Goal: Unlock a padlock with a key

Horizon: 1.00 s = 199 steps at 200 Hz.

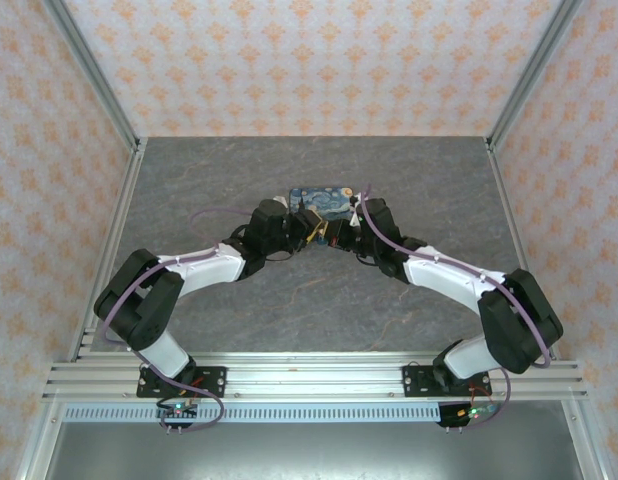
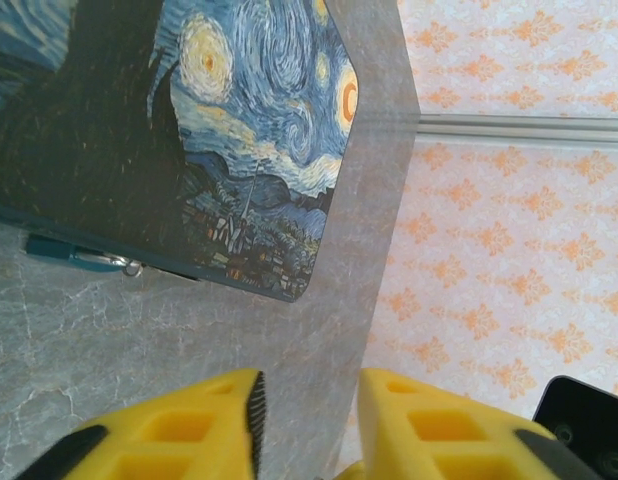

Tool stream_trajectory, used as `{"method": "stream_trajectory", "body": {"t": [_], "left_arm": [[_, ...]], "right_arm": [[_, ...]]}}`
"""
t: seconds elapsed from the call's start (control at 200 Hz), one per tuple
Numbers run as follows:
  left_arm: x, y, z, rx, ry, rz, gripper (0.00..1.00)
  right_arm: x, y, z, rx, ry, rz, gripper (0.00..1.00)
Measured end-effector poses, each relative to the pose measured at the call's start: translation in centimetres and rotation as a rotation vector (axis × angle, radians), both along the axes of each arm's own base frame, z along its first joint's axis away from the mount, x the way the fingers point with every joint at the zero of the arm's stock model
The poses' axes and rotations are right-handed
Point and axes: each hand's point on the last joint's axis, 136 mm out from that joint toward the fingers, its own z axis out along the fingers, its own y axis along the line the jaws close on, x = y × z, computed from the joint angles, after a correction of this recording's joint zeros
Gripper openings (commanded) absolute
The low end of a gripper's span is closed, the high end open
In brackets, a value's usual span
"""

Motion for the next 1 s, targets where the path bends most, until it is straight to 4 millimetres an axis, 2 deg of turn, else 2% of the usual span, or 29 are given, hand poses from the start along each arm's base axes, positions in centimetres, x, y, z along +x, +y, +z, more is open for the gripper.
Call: {"method": "stream_trajectory", "body": {"t": [0.175, 0.315, 0.455, 0.525, 0.561, 0.611, 0.671, 0.756, 0.816, 0.911, 0.996], "left_arm": [[0.1, 0.1, 0.0, 0.003, -0.002, 0.005, 0.15], [0.1, 0.1, 0.0, 0.003, -0.001, 0.006, 0.13], [0.1, 0.1, 0.0, 0.003, -0.001, 0.007, 0.00], [0.3, 0.0, 0.1, 0.003, -0.005, 0.006, 0.00], [0.3, 0.0, 0.1, 0.002, -0.004, 0.007, 0.00], [0.4, -0.1, 0.0, 0.004, -0.003, 0.006, 0.00], [0.5, -0.2, -0.2, 0.011, -0.006, 0.000, 0.00], [0.6, -0.6, -0.1, 0.034, -0.033, -0.028, 0.00], [0.7, -1.0, 0.5, 0.053, -0.070, -0.063, 0.00], [0.9, -2.0, 2.3, 0.073, -0.156, -0.140, 0.00], [1.0, -2.9, 4.0, 0.087, -0.237, -0.215, 0.00]], "right_arm": [[-0.1, -0.1, -0.1, -0.002, 0.002, 0.000, 0.00], [-0.1, -0.1, -0.1, -0.001, 0.001, 0.000, 0.00], [-0.1, -0.1, -0.1, -0.001, 0.001, 0.000, 0.00], [0.0, -0.1, -0.1, -0.001, 0.001, -0.001, 0.00], [0.0, -0.1, -0.1, 0.000, 0.001, -0.003, 0.10], [0.1, -0.3, -0.1, 0.004, 0.006, -0.010, 0.36], [0.3, -0.5, 0.1, 0.021, 0.006, -0.019, 0.52], [0.3, -1.7, 0.4, 0.058, 0.001, -0.037, 0.56], [0.6, -3.3, 0.8, 0.091, -0.003, -0.070, 0.57], [1.1, -5.5, 1.6, 0.144, -0.020, -0.106, 0.57], [1.1, -6.2, 2.5, 0.192, -0.039, -0.093, 0.57]]}}
